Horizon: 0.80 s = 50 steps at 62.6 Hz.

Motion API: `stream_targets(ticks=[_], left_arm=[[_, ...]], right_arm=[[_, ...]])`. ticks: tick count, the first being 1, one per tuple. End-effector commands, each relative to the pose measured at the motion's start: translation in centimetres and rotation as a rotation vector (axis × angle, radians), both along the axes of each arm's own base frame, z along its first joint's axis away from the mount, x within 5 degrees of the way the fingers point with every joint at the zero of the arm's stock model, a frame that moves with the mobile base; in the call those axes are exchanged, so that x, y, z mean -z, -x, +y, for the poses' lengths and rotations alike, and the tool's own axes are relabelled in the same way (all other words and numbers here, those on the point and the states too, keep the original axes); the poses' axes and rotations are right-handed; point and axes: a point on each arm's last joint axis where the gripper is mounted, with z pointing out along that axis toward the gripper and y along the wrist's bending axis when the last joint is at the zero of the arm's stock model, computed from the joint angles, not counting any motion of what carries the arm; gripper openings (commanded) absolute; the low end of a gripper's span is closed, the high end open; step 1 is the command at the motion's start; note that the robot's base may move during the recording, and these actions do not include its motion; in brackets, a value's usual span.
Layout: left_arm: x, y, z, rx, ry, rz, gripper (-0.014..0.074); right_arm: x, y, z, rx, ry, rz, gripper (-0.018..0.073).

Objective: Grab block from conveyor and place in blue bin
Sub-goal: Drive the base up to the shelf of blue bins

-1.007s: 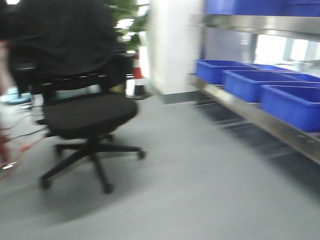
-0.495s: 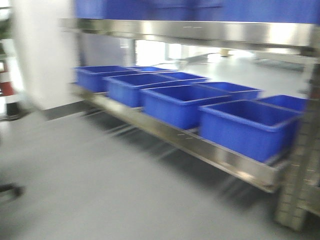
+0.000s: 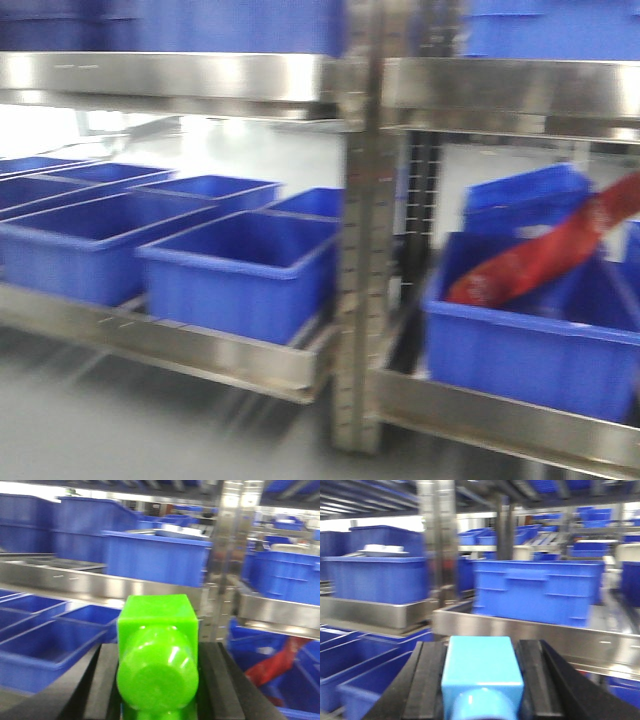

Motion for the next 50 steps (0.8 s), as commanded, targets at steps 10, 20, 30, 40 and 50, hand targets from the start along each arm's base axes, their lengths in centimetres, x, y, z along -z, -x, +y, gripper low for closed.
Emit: stream_targets(ticks=[10,20,30,40,50], left_arm=[[-0.47,0.14,0.01,0.001,0.017,-0.031,-0.0111],[-0.47,0.14,0.01,0.001,0.017,-0.031,-0.0111],[-0.49,0.14,0.02,0.001,0.017,-0.033,-0.0111],[-0.49,0.14,0.02,0.001,0.017,-0.033,-0.0111],[-0.49,0.14,0.02,0.001,0.017,-0.033,-0.0111]], right_arm=[[-0.08,0.05,-0.04,0.006,0.008,-0.018,-0.0162],[-0.08,0.05,-0.04,0.006,0.008,-0.018,-0.0162],[-0.08,0.05,-0.04,0.006,0.008,-0.018,-0.0162],[-0.08,0.05,-0.04,0.006,0.008,-0.018,-0.0162],[-0.08,0.05,-0.04,0.006,0.008,-0.018,-0.0162]])
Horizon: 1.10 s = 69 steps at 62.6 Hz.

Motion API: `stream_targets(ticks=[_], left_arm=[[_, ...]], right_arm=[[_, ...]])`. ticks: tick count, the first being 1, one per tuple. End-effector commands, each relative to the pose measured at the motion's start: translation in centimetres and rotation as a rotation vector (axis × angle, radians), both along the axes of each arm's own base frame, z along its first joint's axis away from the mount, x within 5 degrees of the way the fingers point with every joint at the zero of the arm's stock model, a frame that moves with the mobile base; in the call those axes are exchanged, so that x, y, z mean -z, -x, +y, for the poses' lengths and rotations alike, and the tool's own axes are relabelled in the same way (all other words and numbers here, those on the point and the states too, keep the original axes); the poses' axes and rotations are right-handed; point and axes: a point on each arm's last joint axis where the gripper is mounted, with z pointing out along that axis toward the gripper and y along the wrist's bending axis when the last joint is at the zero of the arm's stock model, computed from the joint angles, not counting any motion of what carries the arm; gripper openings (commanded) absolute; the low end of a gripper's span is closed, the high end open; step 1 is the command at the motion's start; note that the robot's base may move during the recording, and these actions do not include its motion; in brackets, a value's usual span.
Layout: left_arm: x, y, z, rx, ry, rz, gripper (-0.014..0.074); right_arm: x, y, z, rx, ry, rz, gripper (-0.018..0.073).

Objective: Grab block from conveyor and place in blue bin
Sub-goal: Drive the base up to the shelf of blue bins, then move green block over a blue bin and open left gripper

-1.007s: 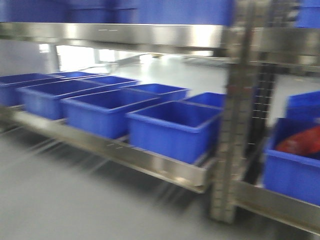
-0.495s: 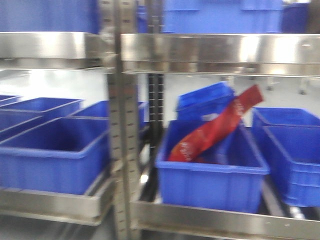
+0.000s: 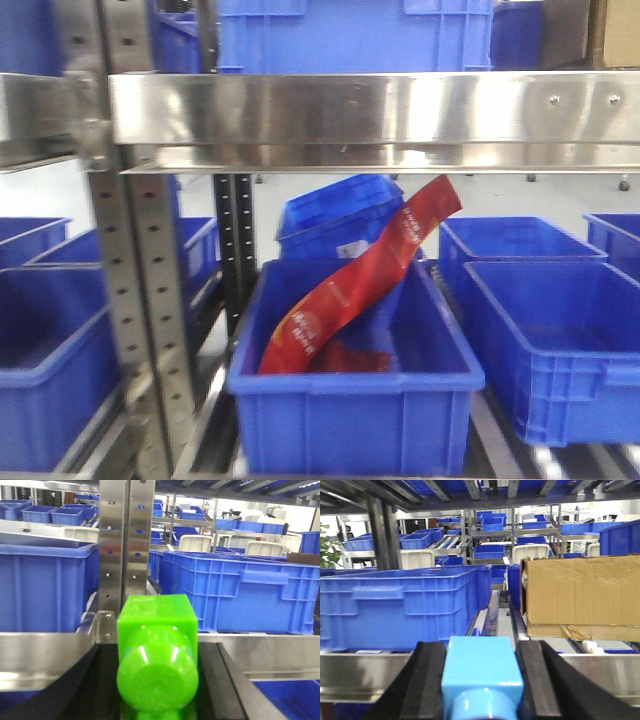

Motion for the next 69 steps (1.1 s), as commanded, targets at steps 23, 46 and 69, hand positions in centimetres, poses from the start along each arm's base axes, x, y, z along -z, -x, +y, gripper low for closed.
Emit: stream_targets(ticks=[23,46,69], left_arm=[[-0.49,0.14,0.02,0.001,0.017,-0.033,-0.0111],[-0.49,0.14,0.02,0.001,0.017,-0.033,-0.0111],[-0.49,0.14,0.02,0.001,0.017,-0.033,-0.0111]], right_arm=[[-0.08,0.05,-0.04,0.006,0.008,-0.018,-0.0162],[-0.08,0.05,-0.04,0.006,0.008,-0.018,-0.0162],[-0.08,0.05,-0.04,0.006,0.008,-0.018,-0.0162]])
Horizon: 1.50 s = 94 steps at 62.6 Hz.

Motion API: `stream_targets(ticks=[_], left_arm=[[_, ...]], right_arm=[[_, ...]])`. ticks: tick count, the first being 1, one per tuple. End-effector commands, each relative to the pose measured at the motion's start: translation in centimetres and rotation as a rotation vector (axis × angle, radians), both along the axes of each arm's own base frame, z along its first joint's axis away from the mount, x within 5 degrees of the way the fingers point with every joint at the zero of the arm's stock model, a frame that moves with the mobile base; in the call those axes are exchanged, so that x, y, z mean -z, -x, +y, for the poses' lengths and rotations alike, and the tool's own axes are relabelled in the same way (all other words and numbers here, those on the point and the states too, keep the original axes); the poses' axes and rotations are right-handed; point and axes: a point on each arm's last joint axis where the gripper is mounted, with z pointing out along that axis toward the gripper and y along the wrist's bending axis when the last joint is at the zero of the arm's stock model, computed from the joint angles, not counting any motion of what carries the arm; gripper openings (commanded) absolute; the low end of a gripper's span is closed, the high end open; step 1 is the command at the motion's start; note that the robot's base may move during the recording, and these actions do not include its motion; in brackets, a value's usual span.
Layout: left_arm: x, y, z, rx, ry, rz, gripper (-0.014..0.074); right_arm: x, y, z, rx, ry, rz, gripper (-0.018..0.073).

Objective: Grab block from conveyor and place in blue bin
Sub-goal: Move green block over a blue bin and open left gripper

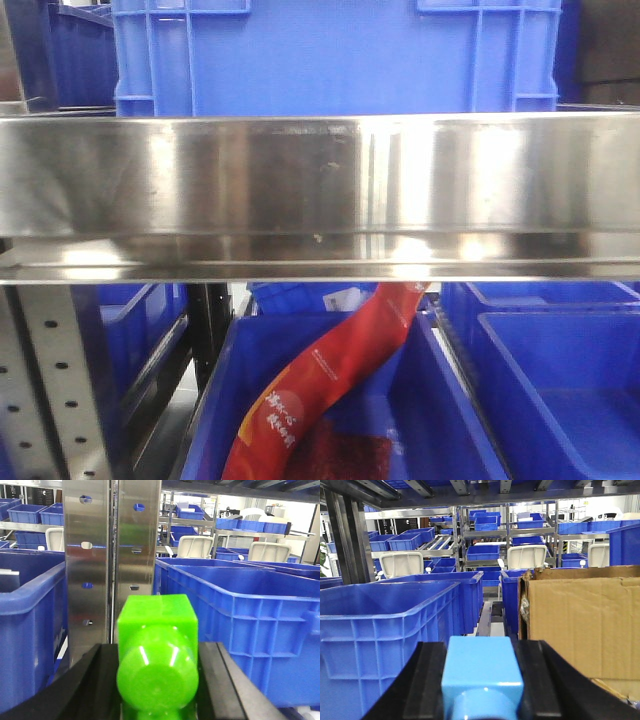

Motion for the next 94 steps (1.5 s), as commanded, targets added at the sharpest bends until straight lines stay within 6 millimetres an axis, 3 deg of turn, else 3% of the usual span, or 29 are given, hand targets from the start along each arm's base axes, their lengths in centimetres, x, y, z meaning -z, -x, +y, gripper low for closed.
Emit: stream_targets(ticks=[1,85,94], left_arm=[[-0.5,0.1,0.0,0.001,0.017,-0.031,-0.0111],[-0.8,0.1,0.1,-0.007,0.020,-0.068,-0.0111],[-2.2,0.0,0.1,-0.012,-0.046,-0.070,-0.0111]], right_arm=[[-0.1,0.0,0.0,0.006,0.008,-0.018,-0.0162],[-0.2,0.1,0.0,0.006,0.006,-0.027,-0.0162],[-1.7,-0.4,-0.1,0.018,-0.003,-0.121,-0.0162]])
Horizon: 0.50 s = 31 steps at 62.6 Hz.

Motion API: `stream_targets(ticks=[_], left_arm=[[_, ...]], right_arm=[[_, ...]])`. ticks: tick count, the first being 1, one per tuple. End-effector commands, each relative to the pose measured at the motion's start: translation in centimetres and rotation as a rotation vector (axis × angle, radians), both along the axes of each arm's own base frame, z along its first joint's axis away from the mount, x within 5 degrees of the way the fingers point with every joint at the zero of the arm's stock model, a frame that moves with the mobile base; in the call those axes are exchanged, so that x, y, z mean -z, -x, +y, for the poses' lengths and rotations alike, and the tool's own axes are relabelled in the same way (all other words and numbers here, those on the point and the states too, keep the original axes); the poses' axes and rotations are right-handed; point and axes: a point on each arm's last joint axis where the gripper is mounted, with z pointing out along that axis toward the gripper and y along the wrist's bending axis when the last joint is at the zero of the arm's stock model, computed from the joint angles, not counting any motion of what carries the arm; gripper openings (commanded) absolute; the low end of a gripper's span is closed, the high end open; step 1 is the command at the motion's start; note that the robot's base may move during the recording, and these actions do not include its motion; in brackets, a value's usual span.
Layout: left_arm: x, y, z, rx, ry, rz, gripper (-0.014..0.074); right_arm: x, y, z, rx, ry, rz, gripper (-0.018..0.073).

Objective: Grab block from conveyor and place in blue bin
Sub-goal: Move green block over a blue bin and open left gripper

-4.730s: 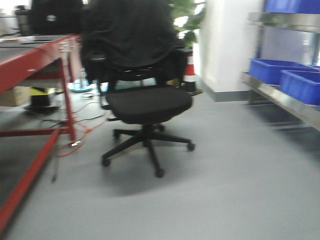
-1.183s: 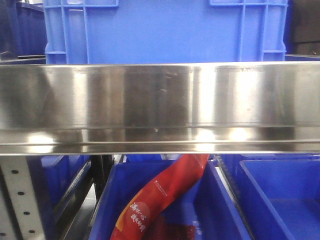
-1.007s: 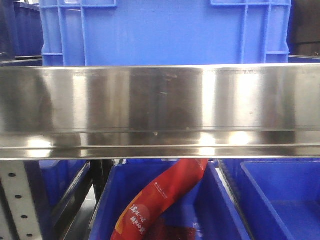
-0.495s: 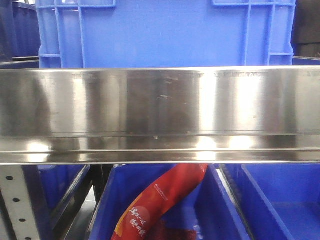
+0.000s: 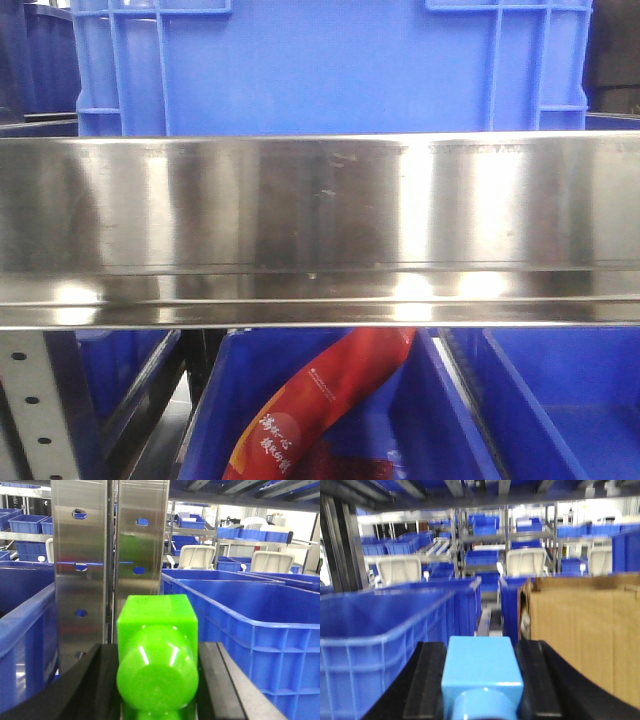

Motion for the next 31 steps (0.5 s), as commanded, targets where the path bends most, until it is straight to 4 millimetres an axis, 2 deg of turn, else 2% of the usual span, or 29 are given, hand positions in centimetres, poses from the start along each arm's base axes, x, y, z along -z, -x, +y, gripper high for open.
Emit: stream_targets(ticks=[1,10,19,27,31], left_arm=[[-1.8,0.0,0.0,-0.005,-0.045,-0.034,-0.0111],[-5.1,-1.2,-0.1,-0.005,-0.082,-0.009,-0.0111],[-7.8,-4.5,-1.0,0.057,-0.149,0.114,-0.0111],[-9.5,-7.1,-2.8,0.165,-0.159,0.139,-0.0111],[-10.1,-8.8,-4.3,0.232,-0.164,0.144,-0.0111]], right_arm=[[-1.6,-0.4,-0.1,0.013,0.002,-0.081,-0.0162],[-4.0,-2.1,0.1,0.011,0.005,-0.052,-0.0162],[-6.2,-5.3,0.3,0.007,0.007,-0.017,-0.0162],[-7.9,-7.5,1.2,-0.043,0.008,-0.003,-0.0162],[-8.6,-8.6,2.0,-0.085,0.009,0.004,-0.0162]])
